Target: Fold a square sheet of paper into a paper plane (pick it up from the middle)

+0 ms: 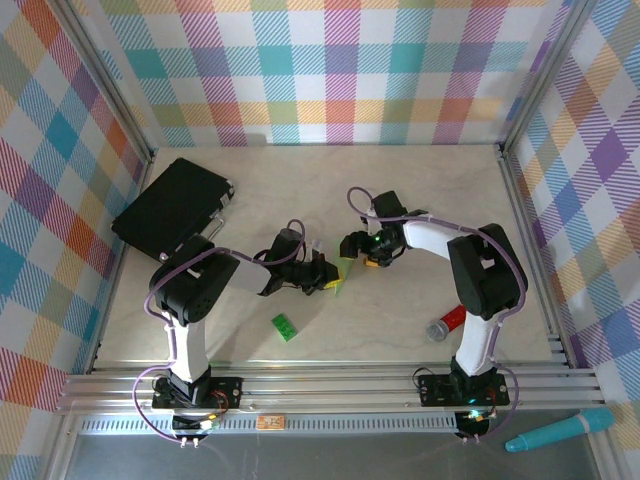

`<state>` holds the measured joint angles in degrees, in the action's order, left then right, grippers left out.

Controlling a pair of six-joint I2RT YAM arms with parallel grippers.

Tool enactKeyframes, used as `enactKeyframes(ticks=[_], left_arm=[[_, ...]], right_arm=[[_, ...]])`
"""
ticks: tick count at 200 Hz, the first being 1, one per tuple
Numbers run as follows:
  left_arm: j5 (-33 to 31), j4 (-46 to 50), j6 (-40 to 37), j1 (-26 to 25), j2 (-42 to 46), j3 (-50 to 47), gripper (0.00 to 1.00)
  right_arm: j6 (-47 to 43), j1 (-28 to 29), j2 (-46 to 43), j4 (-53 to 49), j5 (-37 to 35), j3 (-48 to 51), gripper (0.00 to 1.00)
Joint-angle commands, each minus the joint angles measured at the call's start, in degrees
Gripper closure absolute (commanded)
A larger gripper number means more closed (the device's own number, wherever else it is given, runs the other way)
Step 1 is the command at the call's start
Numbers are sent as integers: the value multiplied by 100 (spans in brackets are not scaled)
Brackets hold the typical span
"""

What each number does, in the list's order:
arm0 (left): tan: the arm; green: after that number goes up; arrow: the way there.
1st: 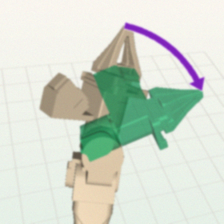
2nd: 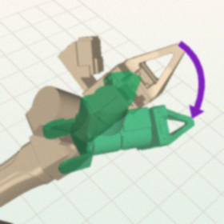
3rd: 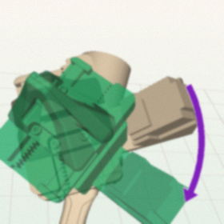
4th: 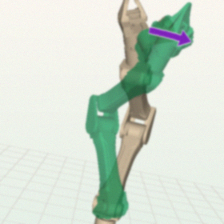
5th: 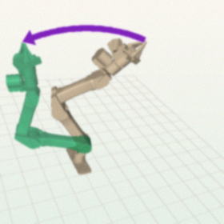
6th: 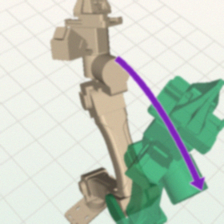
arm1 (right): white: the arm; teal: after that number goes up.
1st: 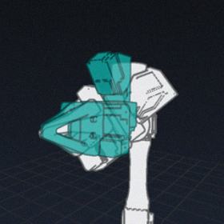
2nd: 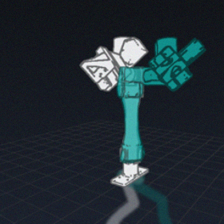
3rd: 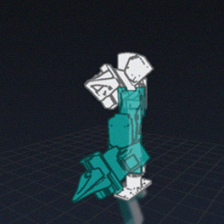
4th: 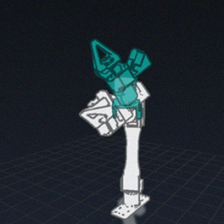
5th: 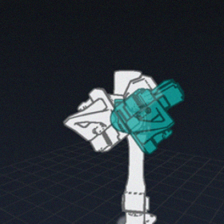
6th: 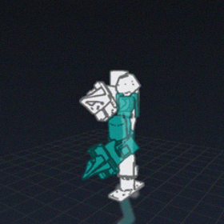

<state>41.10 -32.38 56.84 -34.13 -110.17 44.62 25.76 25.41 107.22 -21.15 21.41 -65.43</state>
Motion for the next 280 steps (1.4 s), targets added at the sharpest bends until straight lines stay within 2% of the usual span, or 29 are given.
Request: enactKeyframes(ticks=[1, 94, 202, 280], left_arm=[[95, -185, 73, 97, -66, -122, 100], [-14, 18, -58, 117, -40, -196, 100], [-196, 647, -406, 108, 309, -183, 78], [-703, 2062, -1078, -44, 929, 118, 66]], right_arm=[[-156, 122, 226, -220, -81, -101, 24], [31, 422, 840, -880, -935, -634, 27], [454, 535, 1319, -1333, -1332, -952, 27], [557, 553, 1400, -1392, -1315, -1002, 27]])
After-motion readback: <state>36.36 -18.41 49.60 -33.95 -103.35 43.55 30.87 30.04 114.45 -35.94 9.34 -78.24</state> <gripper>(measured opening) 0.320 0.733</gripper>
